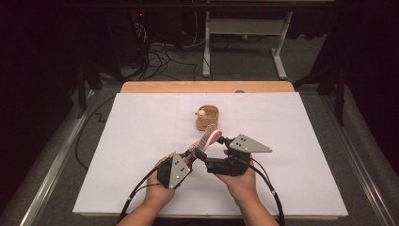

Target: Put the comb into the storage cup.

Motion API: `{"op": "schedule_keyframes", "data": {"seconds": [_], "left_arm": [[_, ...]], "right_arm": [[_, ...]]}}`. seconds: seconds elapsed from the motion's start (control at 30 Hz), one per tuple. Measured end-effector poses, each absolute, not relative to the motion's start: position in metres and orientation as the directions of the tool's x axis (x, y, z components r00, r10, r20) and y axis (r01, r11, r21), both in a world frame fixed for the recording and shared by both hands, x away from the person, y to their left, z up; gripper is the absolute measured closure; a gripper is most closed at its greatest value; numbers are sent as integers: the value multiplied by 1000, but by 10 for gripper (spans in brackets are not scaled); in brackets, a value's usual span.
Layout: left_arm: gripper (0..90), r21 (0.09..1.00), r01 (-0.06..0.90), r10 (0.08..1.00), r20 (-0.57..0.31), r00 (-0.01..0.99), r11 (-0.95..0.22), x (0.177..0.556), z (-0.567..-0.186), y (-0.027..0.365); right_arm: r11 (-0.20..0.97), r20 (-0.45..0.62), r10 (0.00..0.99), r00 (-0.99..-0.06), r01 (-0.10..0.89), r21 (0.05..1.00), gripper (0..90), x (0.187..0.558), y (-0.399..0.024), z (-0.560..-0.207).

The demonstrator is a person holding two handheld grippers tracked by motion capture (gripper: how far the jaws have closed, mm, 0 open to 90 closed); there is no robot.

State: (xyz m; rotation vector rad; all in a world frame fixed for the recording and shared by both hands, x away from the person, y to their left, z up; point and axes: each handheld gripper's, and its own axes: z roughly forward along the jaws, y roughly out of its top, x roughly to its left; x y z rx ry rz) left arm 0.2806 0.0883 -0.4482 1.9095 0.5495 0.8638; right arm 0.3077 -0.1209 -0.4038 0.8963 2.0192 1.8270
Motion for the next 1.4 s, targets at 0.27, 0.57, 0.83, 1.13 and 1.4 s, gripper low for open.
{"op": "schedule_keyframes", "data": {"seconds": [0.27,0.57,0.83,1.13,1.4], "left_arm": [[808,882,15,669,346,658,-471,280,-449,87],[755,888,37,664,315,678,-458,283,-449,88],[640,900,54,662,276,697,-433,286,-450,91],[553,909,99,653,211,727,-405,291,-451,93],[439,914,137,645,157,748,-382,295,-452,95]], "right_arm": [[13,207,607,-768,269,963,200,307,-123,-404],[24,204,616,-761,277,961,202,307,-124,-404],[20,206,620,-757,279,960,203,307,-125,-403],[18,202,626,-753,274,962,203,307,-127,-402],[16,201,633,-748,273,962,203,308,-129,-401]]}}
